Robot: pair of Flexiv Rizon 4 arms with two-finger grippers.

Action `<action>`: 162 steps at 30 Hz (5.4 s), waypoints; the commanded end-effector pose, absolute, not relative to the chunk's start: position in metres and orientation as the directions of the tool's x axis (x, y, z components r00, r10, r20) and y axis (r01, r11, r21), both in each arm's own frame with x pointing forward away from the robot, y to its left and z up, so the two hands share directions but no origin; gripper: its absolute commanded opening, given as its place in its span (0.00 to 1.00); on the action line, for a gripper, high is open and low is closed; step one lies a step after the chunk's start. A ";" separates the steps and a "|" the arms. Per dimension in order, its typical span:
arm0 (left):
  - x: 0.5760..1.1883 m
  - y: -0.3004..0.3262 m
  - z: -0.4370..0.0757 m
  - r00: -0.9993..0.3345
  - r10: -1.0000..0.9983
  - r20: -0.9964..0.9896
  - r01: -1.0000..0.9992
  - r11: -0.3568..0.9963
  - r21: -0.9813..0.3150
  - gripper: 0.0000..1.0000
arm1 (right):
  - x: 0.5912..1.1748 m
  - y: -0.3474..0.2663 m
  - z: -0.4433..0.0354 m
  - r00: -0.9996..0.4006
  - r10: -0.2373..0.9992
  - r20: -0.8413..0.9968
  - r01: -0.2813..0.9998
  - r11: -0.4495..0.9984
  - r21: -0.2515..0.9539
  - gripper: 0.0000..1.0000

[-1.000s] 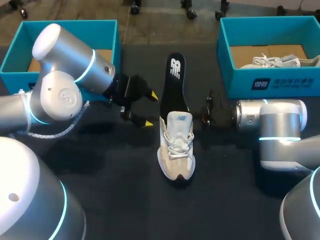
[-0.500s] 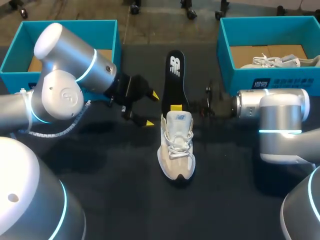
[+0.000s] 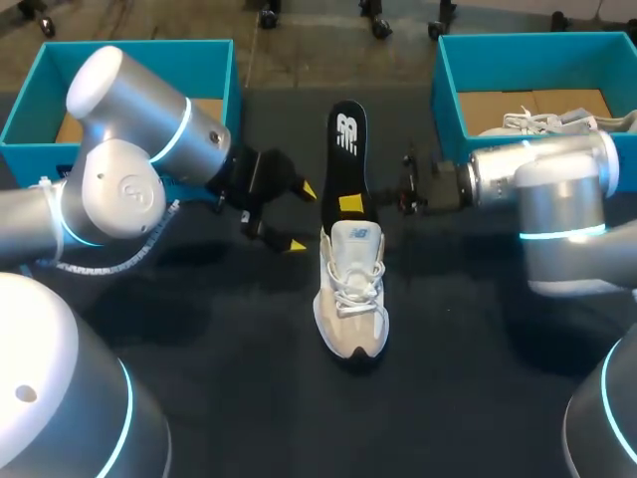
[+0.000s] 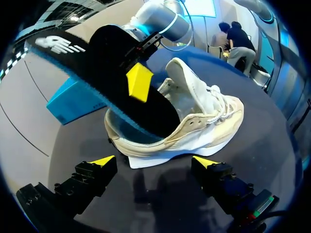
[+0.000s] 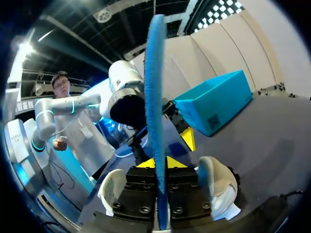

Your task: Take the shoe out of the shoebox, open the shoe tongue, remove and reinsert the insole, then place the shoe into the shoebox

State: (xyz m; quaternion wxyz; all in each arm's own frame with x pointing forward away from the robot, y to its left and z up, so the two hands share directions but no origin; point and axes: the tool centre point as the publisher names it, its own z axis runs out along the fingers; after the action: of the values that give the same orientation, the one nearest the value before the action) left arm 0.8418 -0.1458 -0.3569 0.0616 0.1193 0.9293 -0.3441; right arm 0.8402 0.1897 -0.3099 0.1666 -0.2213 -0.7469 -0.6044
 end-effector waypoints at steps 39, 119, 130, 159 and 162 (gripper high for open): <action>0.837 -0.143 -0.364 -0.964 0.185 -0.190 0.265 0.727 -0.634 1.00 | 0.825 0.191 -0.318 -0.825 0.188 0.533 0.564 0.237 0.791 0.38; 0.838 -0.129 -0.364 -0.969 0.148 -0.198 0.242 0.736 -0.632 1.00 | 0.807 0.193 -0.348 -0.786 0.063 0.615 0.601 0.311 0.737 0.00; 0.839 -0.128 -0.365 -0.970 0.142 -0.198 0.237 0.736 -0.634 1.00 | 0.829 0.194 -0.333 -0.826 0.058 0.560 0.546 0.326 0.772 0.30; 0.840 -0.131 -0.363 -0.970 0.136 -0.199 0.233 0.742 -0.629 1.00 | 0.857 0.197 -0.306 -0.889 0.011 0.458 0.448 0.229 0.864 0.00; 0.840 -0.131 -0.363 -0.971 0.134 -0.199 0.231 0.744 -0.627 1.00 | 0.862 0.198 -0.304 -0.895 0.005 0.447 0.436 0.231 0.870 0.00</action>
State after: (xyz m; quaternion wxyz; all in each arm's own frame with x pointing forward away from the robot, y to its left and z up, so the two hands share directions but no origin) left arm 0.8409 -0.1306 -0.3627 0.0690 0.0984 0.9309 -0.3450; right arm 0.8588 0.1957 -0.3058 0.1783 -0.1455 -0.7626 -0.6045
